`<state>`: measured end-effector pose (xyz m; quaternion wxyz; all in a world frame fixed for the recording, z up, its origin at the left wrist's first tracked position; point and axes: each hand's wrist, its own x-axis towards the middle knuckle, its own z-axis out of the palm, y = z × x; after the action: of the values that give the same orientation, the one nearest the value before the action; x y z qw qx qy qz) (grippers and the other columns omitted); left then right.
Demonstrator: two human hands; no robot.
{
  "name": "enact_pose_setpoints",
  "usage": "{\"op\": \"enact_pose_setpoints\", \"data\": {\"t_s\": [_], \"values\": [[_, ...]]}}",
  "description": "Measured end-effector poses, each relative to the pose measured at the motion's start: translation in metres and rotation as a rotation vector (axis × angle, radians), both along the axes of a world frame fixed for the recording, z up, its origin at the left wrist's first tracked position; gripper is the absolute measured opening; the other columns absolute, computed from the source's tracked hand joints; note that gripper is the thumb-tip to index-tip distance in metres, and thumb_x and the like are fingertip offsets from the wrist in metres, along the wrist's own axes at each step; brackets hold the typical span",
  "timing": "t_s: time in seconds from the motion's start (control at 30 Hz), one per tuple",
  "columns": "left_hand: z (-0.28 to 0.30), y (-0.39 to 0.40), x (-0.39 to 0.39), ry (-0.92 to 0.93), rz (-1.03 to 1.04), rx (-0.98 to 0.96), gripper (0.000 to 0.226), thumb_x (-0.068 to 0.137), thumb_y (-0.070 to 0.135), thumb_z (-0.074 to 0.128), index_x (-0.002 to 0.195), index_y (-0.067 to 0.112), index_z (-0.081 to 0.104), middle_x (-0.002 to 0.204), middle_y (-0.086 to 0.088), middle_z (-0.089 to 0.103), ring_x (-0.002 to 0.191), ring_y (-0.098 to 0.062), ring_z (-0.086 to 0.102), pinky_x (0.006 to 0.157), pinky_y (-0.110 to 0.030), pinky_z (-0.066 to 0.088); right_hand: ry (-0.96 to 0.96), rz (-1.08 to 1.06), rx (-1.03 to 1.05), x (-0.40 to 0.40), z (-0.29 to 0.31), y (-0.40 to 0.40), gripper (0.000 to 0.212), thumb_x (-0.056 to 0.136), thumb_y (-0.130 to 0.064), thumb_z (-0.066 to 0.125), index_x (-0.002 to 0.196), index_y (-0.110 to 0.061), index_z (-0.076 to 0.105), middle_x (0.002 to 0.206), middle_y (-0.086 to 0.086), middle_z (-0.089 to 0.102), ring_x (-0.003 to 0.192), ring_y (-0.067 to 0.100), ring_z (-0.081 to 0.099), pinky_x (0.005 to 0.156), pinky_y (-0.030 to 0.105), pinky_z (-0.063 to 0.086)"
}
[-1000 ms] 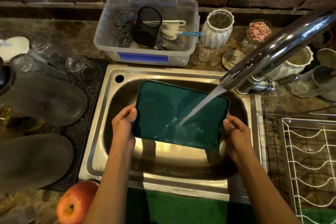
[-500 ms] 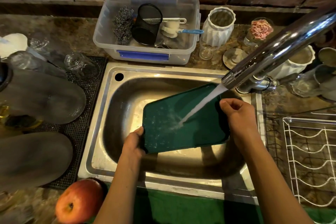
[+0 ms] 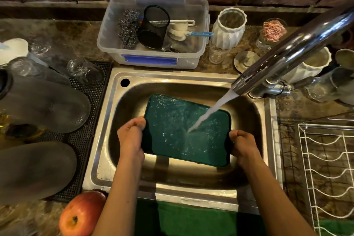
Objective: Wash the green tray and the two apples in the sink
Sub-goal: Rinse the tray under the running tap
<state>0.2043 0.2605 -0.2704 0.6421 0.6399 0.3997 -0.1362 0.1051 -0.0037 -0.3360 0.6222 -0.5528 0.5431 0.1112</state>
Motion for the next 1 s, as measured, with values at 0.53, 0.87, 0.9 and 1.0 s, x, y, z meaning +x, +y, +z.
{"op": "enact_pose_setpoints", "data": {"t_s": [0.53,0.87,0.9,1.0], "values": [[-0.008,0.023,-0.004,-0.076,0.075,-0.12,0.026,0.097,0.005,0.055,0.116,0.011,0.072,0.111,-0.009,0.075,0.109,-0.032,0.068,0.09,-0.05,0.056,-0.38,-0.02,0.0,-0.009,0.047,0.008,0.022,0.1,-0.008,0.051,0.098,-0.014,0.071,0.091,0.005,0.076,0.088,0.023,0.068,0.076,0.037,0.054],[-0.049,0.005,-0.019,0.416,0.047,-0.284,0.021,0.104,0.024,0.046,0.104,0.013,0.064,0.089,-0.013,0.075,0.082,-0.033,0.068,0.064,-0.043,0.052,-0.4,0.098,-0.168,0.022,0.088,-0.006,0.013,0.097,-0.015,0.06,0.094,-0.015,0.072,0.074,-0.013,0.075,0.068,-0.002,0.07,0.053,0.012,0.051],[-0.05,0.004,-0.02,0.437,0.031,-0.29,0.022,0.104,0.024,0.046,0.101,0.013,0.064,0.085,-0.014,0.075,0.081,-0.033,0.068,0.063,-0.043,0.052,-0.378,0.092,-0.166,0.024,0.087,-0.009,0.013,0.097,-0.014,0.06,0.093,-0.013,0.072,0.07,-0.012,0.075,0.064,-0.003,0.069,0.05,0.011,0.05],[-0.049,0.003,-0.021,0.464,0.004,-0.268,0.018,0.102,0.021,0.052,0.101,0.01,0.066,0.099,-0.019,0.073,0.086,-0.036,0.068,0.063,-0.046,0.053,-0.288,0.091,-0.157,0.026,0.079,-0.015,0.016,0.098,-0.014,0.058,0.095,-0.008,0.072,0.072,-0.005,0.074,0.059,0.001,0.069,0.047,0.013,0.05]]}}
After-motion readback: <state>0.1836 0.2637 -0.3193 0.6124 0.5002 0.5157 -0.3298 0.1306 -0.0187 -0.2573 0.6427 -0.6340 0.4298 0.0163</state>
